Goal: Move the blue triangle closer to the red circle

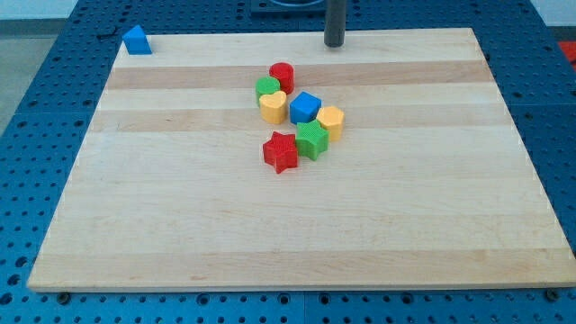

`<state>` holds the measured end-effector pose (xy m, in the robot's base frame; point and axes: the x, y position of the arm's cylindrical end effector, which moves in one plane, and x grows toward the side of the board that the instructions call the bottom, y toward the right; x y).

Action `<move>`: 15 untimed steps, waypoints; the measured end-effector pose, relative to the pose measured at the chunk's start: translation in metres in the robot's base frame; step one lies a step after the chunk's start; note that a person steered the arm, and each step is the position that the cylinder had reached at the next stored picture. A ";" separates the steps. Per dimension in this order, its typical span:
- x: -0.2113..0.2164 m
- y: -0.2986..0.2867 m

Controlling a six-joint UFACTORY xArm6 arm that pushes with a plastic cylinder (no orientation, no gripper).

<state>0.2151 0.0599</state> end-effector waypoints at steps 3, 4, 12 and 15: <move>-0.006 -0.003; -0.023 -0.021; 0.031 -0.365; -0.024 -0.359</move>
<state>0.1909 -0.2989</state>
